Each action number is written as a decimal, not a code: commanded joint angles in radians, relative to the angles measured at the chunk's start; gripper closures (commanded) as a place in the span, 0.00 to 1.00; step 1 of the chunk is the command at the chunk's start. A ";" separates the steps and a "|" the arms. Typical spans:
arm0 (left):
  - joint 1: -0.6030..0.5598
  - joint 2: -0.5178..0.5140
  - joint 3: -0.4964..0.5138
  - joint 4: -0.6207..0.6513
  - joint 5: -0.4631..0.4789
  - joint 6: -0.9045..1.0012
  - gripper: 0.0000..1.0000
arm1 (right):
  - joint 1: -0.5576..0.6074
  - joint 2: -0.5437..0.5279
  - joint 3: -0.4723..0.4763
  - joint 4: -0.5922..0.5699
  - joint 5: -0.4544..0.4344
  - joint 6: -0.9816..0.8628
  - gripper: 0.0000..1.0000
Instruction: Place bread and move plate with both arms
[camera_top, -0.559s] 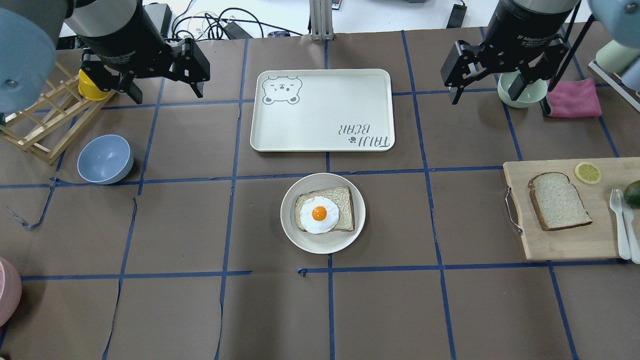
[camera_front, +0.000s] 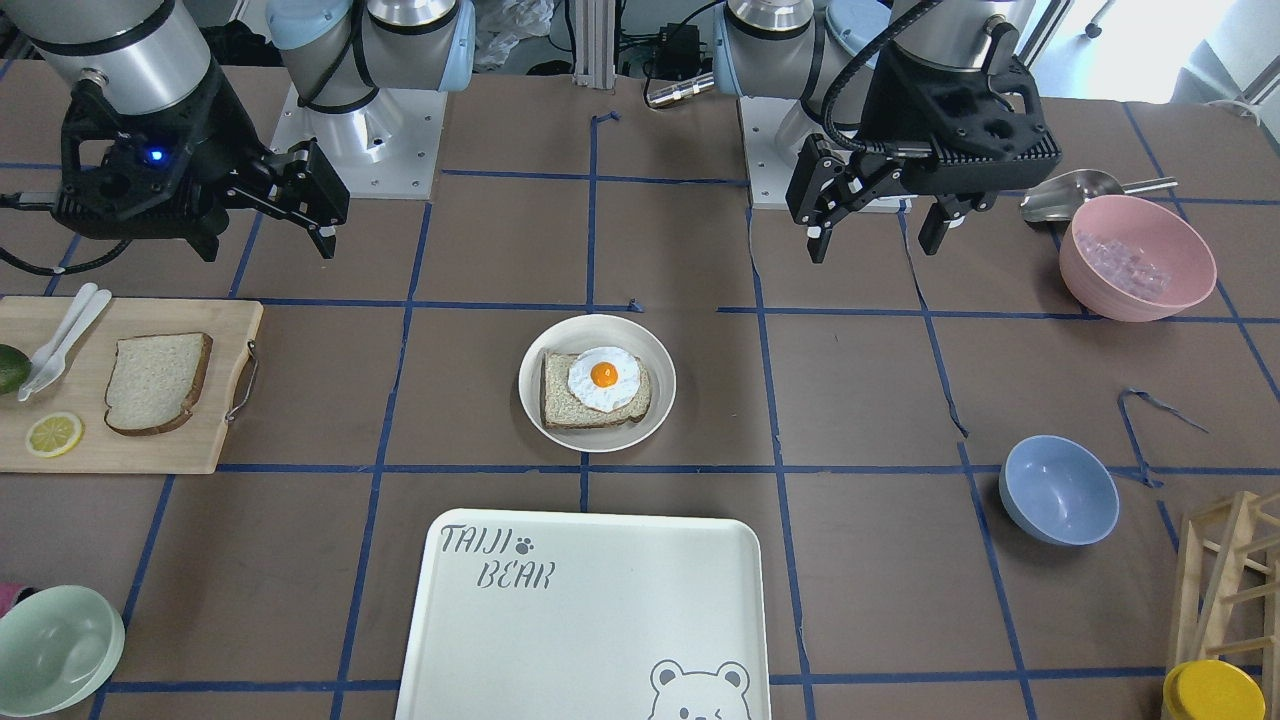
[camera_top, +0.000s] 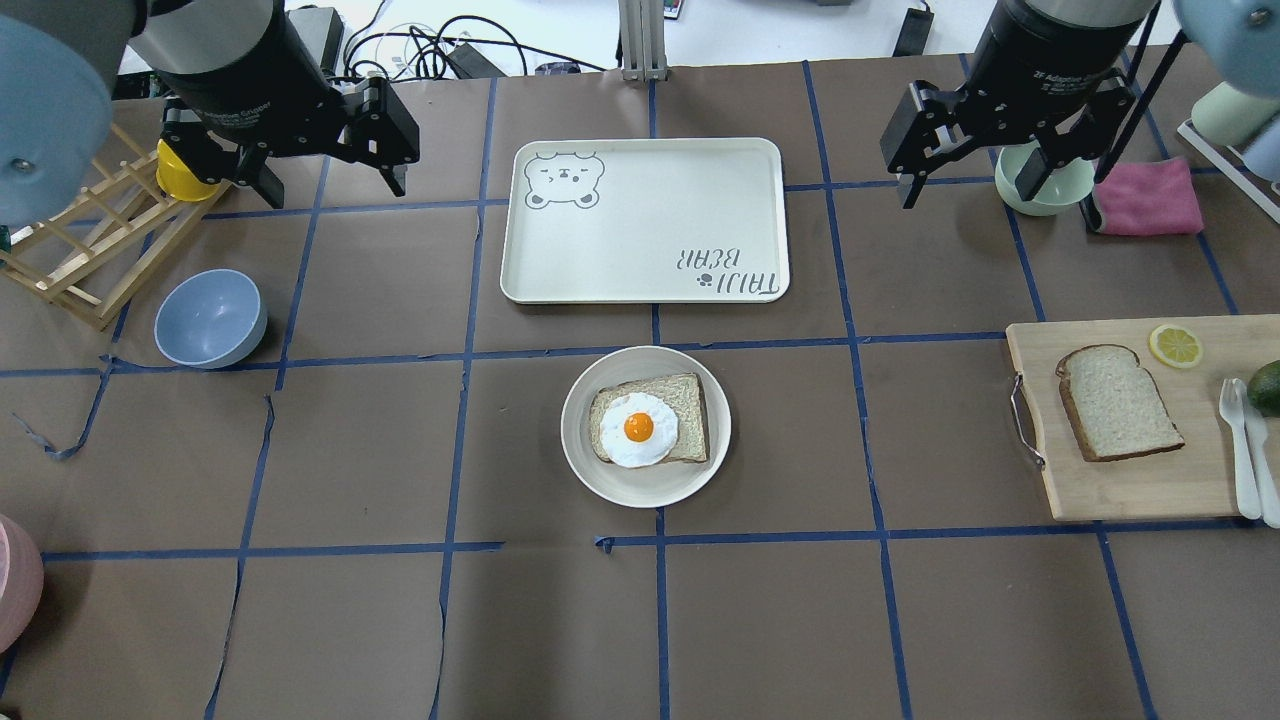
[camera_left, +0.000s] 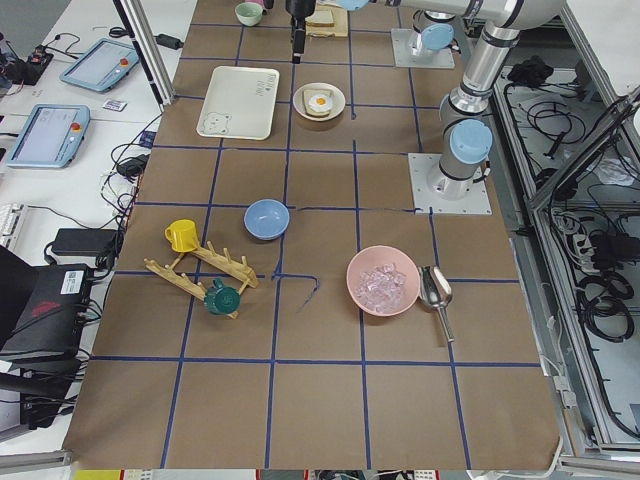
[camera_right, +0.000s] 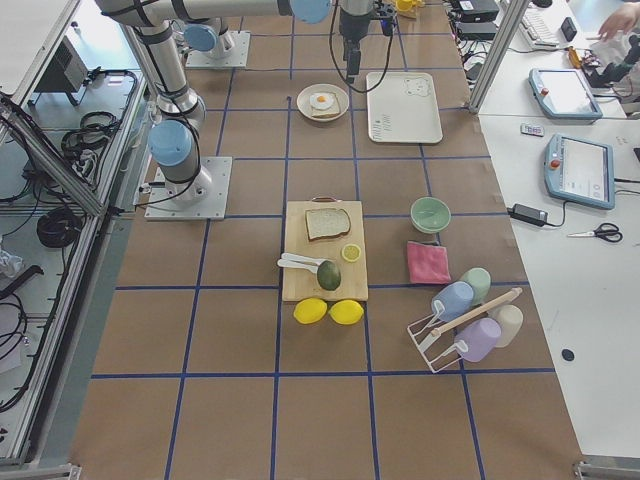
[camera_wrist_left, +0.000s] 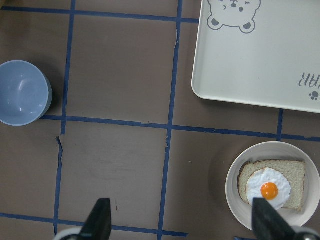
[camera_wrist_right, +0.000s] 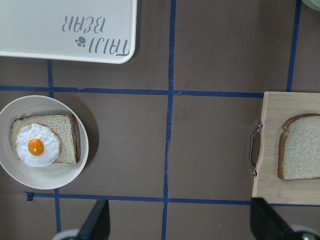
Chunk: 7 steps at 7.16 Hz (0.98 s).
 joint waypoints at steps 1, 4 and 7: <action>0.001 -0.005 0.006 0.002 -0.004 0.001 0.00 | -0.002 0.000 0.000 -0.003 0.001 0.000 0.00; 0.001 -0.005 0.001 0.002 -0.004 0.001 0.00 | 0.000 0.000 0.002 -0.003 0.001 0.000 0.00; 0.001 -0.003 0.000 0.002 -0.004 0.001 0.00 | -0.002 -0.001 0.002 0.003 0.006 -0.002 0.00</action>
